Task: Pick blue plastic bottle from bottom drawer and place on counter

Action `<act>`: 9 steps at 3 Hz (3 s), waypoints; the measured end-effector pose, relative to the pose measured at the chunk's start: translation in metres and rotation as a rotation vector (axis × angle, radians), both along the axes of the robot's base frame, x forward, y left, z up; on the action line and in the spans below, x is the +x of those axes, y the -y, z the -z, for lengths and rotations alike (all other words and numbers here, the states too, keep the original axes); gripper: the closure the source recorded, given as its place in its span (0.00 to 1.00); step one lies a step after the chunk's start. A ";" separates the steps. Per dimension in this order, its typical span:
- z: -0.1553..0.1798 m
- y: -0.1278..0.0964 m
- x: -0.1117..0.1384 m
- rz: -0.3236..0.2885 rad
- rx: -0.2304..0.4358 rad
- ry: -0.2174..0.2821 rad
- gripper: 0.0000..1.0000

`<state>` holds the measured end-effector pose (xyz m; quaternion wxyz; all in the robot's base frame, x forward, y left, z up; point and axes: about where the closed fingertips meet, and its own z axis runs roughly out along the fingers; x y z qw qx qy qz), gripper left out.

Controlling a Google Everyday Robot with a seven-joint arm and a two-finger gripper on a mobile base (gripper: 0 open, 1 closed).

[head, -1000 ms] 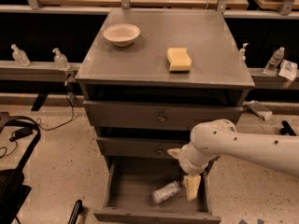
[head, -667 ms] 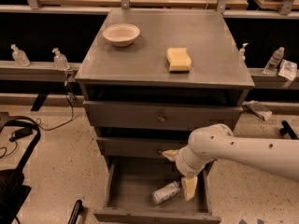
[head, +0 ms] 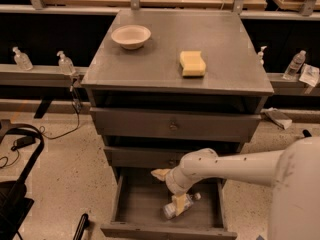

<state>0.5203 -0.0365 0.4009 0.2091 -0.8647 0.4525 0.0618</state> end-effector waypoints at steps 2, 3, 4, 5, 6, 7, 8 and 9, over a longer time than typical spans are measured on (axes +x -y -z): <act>0.025 -0.011 -0.001 0.000 0.018 -0.035 0.00; 0.051 -0.013 0.001 0.001 -0.017 -0.066 0.00; 0.107 -0.007 0.015 0.019 -0.028 -0.089 0.00; 0.185 -0.001 0.031 0.022 -0.002 -0.076 0.00; 0.219 0.005 0.038 0.015 0.000 -0.061 0.00; 0.247 0.021 0.041 0.035 -0.010 -0.080 0.00; 0.266 0.038 0.045 0.062 -0.044 -0.097 0.20; 0.272 0.048 0.046 0.080 -0.067 -0.107 0.43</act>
Offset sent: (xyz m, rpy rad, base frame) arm 0.0001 0.0115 -0.0266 0.0202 0.0355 -0.0016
